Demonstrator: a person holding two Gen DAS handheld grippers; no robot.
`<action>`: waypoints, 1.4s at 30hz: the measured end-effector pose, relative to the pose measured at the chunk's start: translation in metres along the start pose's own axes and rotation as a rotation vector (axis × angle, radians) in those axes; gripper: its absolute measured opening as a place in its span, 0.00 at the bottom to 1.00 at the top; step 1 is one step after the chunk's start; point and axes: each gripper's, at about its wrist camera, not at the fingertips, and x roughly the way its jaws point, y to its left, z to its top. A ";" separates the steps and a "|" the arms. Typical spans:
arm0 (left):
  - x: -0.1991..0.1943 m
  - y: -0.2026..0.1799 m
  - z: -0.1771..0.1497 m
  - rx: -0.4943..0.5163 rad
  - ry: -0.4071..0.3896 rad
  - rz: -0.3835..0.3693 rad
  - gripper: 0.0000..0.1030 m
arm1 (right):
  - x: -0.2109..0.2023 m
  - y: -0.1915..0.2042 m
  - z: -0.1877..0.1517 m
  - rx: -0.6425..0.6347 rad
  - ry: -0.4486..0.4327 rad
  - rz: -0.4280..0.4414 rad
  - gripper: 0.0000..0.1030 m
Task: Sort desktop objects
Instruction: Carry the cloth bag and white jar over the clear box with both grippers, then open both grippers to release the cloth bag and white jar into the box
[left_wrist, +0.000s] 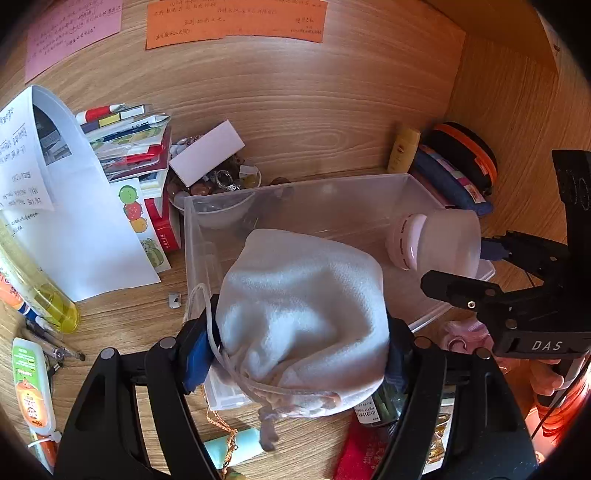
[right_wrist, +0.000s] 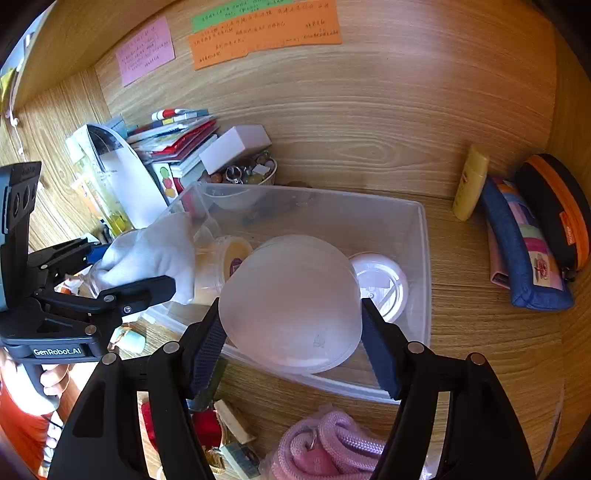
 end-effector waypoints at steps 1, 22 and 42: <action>0.002 0.000 0.001 0.003 0.001 0.002 0.71 | 0.003 0.000 0.001 0.000 0.007 0.001 0.64; 0.037 -0.011 0.011 0.089 -0.004 0.100 0.73 | 0.029 0.007 0.003 -0.029 0.052 0.028 0.56; 0.010 -0.010 -0.003 0.040 0.003 0.053 0.73 | 0.001 0.019 -0.007 -0.062 -0.003 -0.011 0.59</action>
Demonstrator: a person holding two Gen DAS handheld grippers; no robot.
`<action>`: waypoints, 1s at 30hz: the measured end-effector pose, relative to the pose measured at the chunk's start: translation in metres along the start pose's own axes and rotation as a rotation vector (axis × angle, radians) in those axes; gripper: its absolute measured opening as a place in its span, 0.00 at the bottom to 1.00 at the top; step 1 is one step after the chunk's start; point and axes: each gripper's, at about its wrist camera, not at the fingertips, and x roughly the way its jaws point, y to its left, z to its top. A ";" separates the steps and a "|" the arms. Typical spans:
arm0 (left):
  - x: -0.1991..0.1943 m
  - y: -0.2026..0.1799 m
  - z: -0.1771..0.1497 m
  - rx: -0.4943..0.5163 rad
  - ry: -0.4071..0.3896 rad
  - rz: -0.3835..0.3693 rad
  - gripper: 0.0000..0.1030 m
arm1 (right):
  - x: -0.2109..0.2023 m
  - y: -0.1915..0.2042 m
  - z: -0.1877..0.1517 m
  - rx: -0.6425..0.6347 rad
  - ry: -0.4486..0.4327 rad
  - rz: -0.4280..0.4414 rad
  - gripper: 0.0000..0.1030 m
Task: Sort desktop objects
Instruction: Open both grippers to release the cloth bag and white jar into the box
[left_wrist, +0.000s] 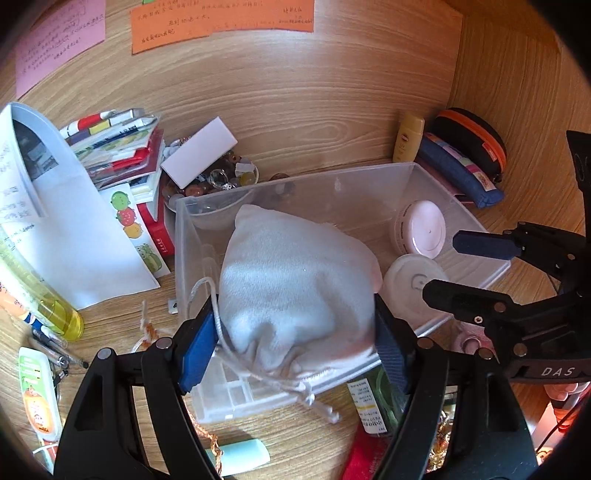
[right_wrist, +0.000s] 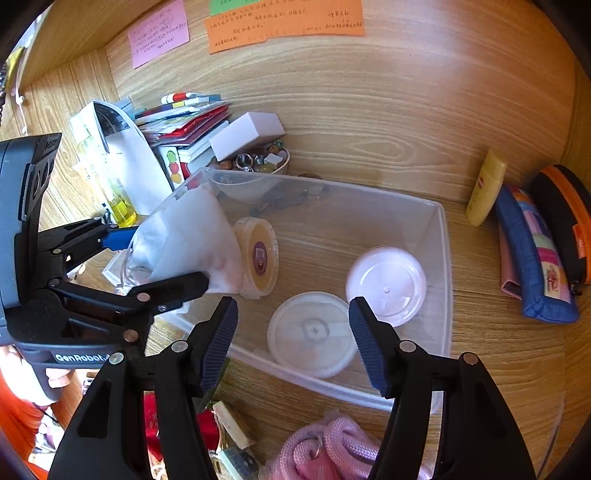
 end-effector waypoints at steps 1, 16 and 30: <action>-0.004 0.000 -0.001 0.000 -0.006 -0.001 0.73 | -0.003 0.001 -0.001 -0.006 -0.006 -0.005 0.60; -0.056 0.001 -0.014 -0.020 -0.103 0.050 0.89 | -0.039 0.014 -0.021 -0.047 -0.074 -0.070 0.73; -0.104 0.024 -0.054 -0.062 -0.122 0.175 0.93 | -0.063 0.012 -0.049 -0.049 -0.117 -0.111 0.81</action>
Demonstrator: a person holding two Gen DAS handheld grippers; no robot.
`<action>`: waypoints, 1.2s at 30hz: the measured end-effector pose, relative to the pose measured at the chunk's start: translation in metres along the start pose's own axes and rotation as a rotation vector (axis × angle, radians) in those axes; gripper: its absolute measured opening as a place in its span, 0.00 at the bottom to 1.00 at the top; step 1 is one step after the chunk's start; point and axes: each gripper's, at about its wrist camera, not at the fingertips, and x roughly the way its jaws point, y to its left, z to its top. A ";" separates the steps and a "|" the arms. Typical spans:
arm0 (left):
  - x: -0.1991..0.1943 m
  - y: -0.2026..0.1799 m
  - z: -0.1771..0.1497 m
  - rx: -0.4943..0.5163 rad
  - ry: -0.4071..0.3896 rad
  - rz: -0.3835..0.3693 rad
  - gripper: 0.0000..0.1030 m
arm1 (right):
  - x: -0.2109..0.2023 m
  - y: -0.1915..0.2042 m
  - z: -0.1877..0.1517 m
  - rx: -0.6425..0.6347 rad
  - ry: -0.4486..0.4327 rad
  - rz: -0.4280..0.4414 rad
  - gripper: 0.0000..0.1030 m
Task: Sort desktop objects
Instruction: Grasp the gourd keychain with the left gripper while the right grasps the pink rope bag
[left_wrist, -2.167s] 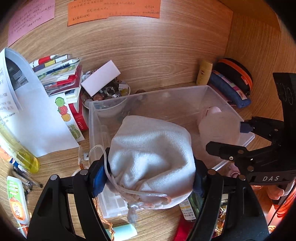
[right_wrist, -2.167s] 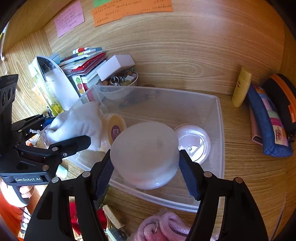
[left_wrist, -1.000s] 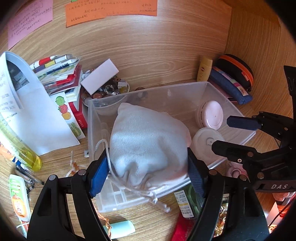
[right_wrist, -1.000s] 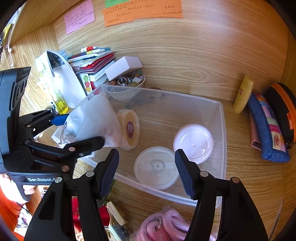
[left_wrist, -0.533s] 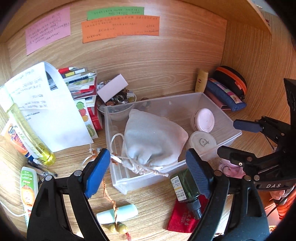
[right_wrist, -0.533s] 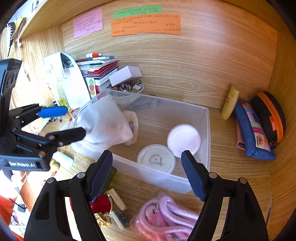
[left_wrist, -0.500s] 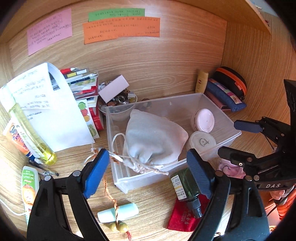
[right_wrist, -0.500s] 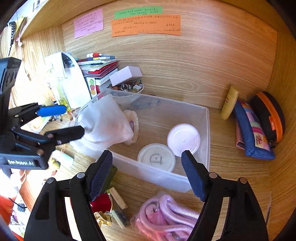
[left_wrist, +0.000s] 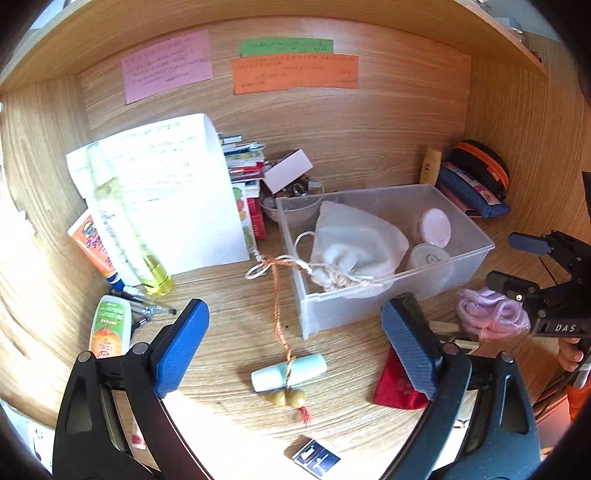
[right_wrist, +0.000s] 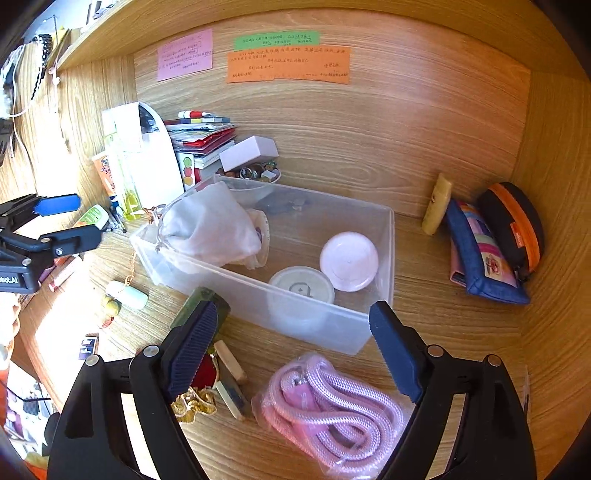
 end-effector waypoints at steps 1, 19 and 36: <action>-0.001 0.004 -0.004 -0.009 0.010 0.007 0.93 | -0.001 -0.001 -0.002 0.003 0.001 -0.010 0.81; 0.032 0.037 -0.073 -0.129 0.158 -0.018 0.88 | 0.007 -0.041 -0.052 0.074 0.128 -0.096 0.81; 0.071 0.016 -0.077 -0.087 0.249 -0.033 0.60 | 0.022 -0.022 -0.068 -0.085 0.227 -0.031 0.82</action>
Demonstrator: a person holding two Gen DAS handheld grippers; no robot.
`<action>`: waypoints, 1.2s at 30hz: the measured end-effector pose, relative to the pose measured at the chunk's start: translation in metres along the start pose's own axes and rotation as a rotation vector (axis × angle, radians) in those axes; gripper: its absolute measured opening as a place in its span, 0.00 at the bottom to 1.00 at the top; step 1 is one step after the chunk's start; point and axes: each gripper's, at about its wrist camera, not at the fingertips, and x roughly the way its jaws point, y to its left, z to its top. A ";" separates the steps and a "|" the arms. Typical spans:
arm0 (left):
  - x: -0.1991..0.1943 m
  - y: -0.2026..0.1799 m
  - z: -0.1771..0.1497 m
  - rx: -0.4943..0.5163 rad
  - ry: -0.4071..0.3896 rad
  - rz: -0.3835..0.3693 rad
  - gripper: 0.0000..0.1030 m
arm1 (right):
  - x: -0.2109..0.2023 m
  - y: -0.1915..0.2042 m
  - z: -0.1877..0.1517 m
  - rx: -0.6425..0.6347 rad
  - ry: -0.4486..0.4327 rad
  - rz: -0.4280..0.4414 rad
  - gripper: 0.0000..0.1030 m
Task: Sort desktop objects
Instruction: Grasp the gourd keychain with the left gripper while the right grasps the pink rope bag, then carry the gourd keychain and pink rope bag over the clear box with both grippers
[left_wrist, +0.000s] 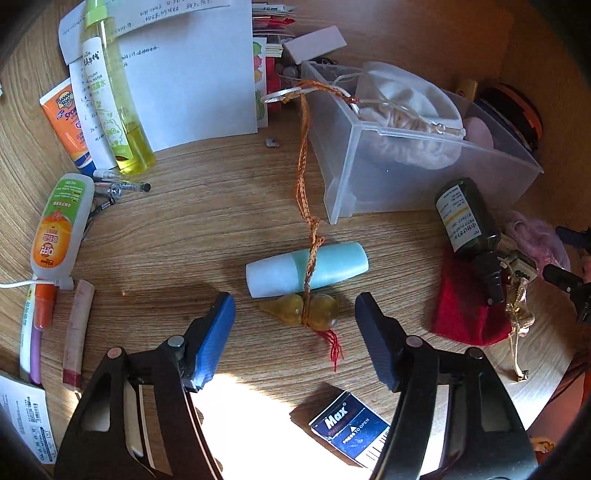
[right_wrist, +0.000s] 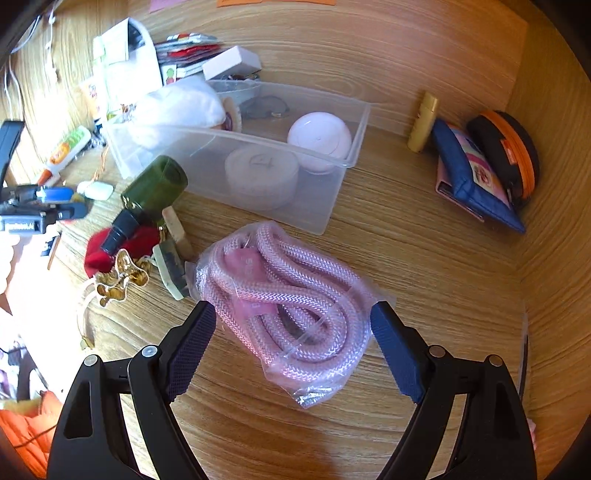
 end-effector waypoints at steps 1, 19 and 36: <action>0.000 -0.001 0.000 0.005 -0.007 0.007 0.57 | 0.002 0.001 0.001 -0.009 0.005 -0.003 0.82; -0.019 0.007 -0.003 -0.040 -0.058 -0.051 0.41 | 0.035 0.007 0.036 -0.134 0.067 0.071 0.97; -0.050 -0.013 0.009 -0.007 -0.149 -0.108 0.41 | 0.038 0.004 0.032 -0.090 0.068 0.200 0.61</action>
